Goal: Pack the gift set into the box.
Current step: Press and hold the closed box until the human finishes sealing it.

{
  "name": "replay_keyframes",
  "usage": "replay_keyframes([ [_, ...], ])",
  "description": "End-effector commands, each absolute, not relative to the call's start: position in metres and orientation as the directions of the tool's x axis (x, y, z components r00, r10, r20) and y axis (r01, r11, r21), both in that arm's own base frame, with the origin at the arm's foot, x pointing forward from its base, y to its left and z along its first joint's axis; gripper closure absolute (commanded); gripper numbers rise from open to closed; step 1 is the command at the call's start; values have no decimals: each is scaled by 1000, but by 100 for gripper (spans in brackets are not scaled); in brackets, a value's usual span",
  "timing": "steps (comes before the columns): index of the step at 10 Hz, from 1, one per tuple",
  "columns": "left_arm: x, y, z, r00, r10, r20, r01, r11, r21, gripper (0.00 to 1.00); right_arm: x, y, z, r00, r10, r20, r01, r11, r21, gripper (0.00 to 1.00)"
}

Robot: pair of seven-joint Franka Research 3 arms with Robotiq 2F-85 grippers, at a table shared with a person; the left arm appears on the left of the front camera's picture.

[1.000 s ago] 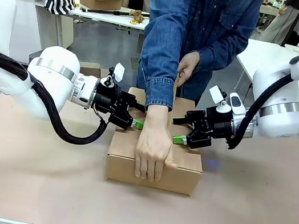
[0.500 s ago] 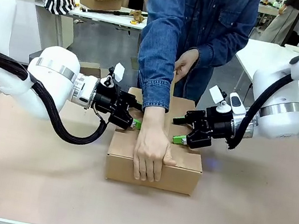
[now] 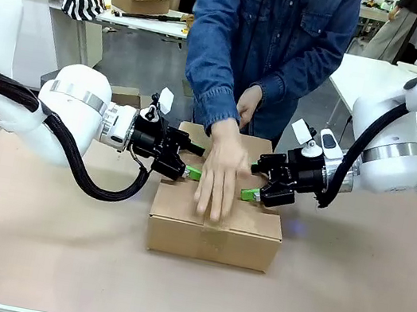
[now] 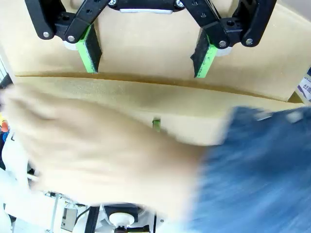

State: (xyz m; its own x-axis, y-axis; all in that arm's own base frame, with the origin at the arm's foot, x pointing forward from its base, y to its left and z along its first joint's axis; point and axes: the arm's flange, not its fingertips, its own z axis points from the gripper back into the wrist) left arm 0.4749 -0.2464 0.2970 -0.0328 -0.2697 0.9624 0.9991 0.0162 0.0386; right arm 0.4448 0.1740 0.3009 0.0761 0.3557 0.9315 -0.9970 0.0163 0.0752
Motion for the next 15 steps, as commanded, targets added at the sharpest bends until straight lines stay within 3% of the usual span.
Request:
replay_keyframes([
  [1, 474, -245, 295, -33, -270, 962, 999, 14, 38, 0, 444, 176, 298, 73, 368, 927, -997, 23, 69, 0],
  [15, 474, -245, 295, -33, -270, 962, 999, 14, 38, 0, 444, 176, 298, 73, 368, 927, -997, 23, 69, 0],
])
